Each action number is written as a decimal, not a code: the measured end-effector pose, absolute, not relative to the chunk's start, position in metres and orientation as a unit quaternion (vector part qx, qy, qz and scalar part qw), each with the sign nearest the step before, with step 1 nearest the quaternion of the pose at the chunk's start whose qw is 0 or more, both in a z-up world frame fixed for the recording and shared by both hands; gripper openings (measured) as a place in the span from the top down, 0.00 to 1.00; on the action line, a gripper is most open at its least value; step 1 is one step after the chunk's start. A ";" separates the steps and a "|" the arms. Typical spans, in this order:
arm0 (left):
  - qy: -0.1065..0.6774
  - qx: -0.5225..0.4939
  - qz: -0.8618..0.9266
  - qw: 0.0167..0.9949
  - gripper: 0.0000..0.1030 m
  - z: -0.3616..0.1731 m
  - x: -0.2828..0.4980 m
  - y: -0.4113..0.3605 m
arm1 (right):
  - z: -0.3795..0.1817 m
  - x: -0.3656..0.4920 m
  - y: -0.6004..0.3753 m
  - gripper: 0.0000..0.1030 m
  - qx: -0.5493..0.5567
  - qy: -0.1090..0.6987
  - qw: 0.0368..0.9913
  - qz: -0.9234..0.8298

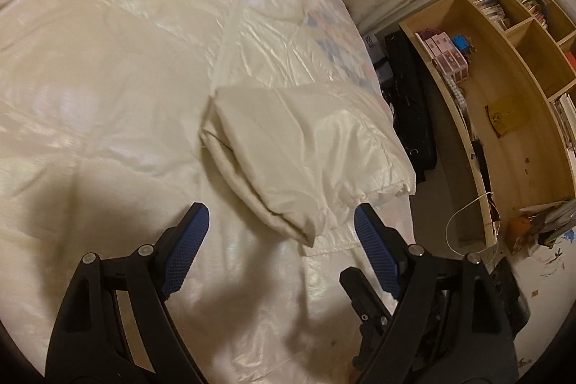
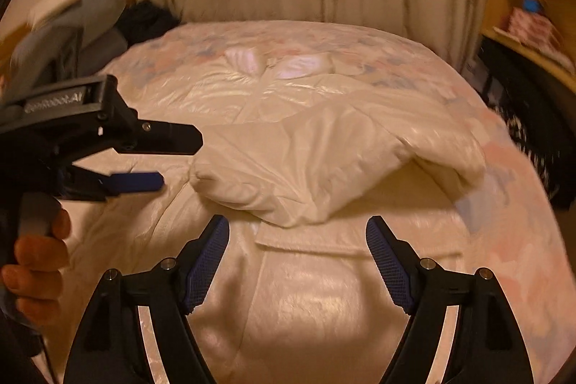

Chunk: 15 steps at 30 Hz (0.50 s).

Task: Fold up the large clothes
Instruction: 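Grasp the other sleeve with the left gripper and fold it across the body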

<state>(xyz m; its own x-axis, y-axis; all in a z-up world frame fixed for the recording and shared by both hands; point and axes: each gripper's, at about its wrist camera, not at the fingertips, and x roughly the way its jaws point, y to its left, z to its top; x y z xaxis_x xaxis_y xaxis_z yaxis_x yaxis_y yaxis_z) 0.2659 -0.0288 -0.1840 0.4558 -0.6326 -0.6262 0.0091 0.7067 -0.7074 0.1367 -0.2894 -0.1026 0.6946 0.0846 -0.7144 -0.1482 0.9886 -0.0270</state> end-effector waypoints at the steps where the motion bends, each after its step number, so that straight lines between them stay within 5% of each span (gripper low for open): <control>1: 0.483 -0.324 -0.204 0.787 0.28 -0.186 0.269 -0.034 | -0.105 0.135 -0.295 0.23 -0.030 0.388 0.919 0.060; 4: 0.495 -0.310 -0.205 0.786 0.56 -0.191 0.279 -0.053 | -0.119 0.131 -0.321 0.23 0.024 0.411 0.910 0.049; 6: 0.504 -0.272 -0.187 0.798 0.88 -0.188 0.286 -0.069 | -0.130 0.134 -0.335 0.23 0.055 0.421 0.904 0.045; 15: 0.409 -0.088 -0.186 0.889 0.96 -0.098 0.302 -0.090 | -0.151 0.122 -0.379 0.23 0.118 0.421 0.899 0.039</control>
